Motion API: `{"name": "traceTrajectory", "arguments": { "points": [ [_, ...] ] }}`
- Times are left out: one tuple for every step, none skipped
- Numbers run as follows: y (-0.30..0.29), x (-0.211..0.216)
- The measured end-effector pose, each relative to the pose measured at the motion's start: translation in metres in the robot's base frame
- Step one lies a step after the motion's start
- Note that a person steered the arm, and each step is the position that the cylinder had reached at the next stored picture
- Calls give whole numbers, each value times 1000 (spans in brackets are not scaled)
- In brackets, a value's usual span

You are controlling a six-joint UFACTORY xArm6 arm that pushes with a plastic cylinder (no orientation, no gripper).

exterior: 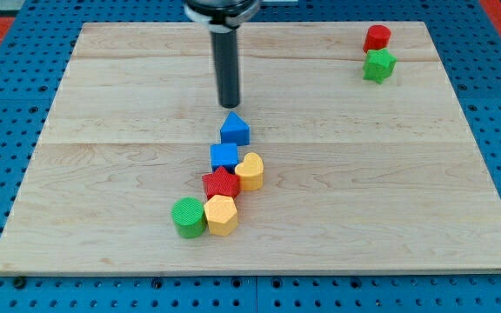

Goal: Move green star to the center

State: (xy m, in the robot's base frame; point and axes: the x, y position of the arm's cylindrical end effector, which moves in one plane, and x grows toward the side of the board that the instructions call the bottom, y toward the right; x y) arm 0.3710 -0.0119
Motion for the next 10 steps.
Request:
{"name": "traceTrajectory", "arguments": {
  "points": [
    [7, 53],
    [1, 64],
    [17, 55],
    [128, 17],
    [250, -35],
    [291, -92],
    [212, -112],
    [111, -63],
    [96, -48],
    [113, -85]
  ]
}}
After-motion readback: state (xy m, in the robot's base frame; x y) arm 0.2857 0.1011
